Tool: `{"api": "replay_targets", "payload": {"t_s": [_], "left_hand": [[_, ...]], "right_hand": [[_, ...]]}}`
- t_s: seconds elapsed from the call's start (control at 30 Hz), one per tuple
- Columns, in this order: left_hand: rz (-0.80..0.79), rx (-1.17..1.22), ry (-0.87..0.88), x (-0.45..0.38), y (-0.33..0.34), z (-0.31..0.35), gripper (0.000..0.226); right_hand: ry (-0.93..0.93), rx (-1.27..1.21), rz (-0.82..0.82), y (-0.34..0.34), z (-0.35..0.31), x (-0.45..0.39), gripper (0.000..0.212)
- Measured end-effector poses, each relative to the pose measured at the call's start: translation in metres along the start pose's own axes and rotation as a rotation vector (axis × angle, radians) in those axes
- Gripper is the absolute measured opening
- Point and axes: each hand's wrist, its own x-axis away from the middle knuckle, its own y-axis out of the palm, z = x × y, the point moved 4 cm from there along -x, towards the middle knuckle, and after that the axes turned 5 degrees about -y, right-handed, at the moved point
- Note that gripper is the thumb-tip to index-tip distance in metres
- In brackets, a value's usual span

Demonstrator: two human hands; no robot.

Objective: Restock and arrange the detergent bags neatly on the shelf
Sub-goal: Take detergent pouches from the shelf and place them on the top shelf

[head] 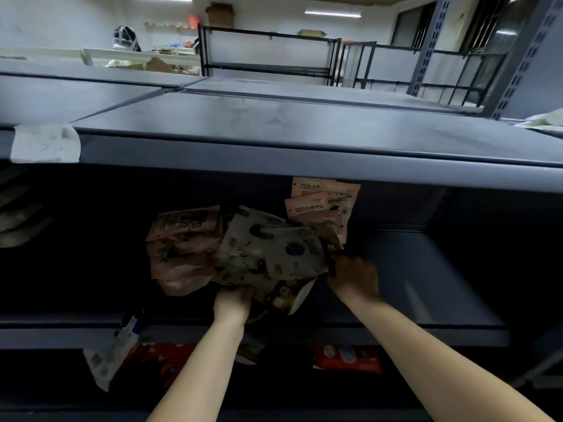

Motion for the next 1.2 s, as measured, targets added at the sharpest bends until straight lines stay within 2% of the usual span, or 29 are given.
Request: {"api": "replay_targets", "payload": {"t_s": [0.07,0.17,0.23,0.33,0.4,0.57,0.7,0.83,0.93,1.2], "left_hand": [[0.026,0.054,0.014,-0.001,-0.002,-0.005,0.016],[0.032,0.134,0.049,0.004,-0.002,-0.005,0.017],[0.03,0.189,0.043,0.009,0.0,-0.005,0.019],[0.058,0.229,0.066,0.015,0.0,-0.008,0.033],[0.093,0.195,0.13,0.024,-0.001,-0.009,0.036],[0.282,-0.007,0.425,0.055,-0.002,0.001,0.029],[0.381,-0.016,0.434,0.078,0.005,0.003,0.029],[0.425,-0.083,0.494,0.099,0.023,0.002,0.024],[0.422,-0.136,0.601,0.115,0.04,0.0,0.018],[0.29,-0.206,1.08,0.189,0.113,0.003,0.03]], "right_hand": [[-0.013,-0.051,-0.026,0.002,0.009,0.01,0.043],[-0.122,-0.166,-0.1,0.009,0.008,0.022,0.079],[-0.185,-0.193,-0.122,0.017,0.002,0.025,0.083],[-0.183,-0.231,-0.108,0.022,0.0,0.03,0.06],[-0.195,-0.134,-0.025,0.015,0.0,0.032,0.047],[0.071,-0.274,0.041,-0.007,0.018,0.042,0.05],[0.161,-0.279,0.177,-0.023,0.044,0.058,0.038],[0.238,-0.459,0.39,-0.043,0.076,0.081,0.025],[0.268,-0.443,0.48,-0.057,0.094,0.1,0.02],[0.321,-0.409,0.755,-0.094,0.159,0.158,0.013]]}}
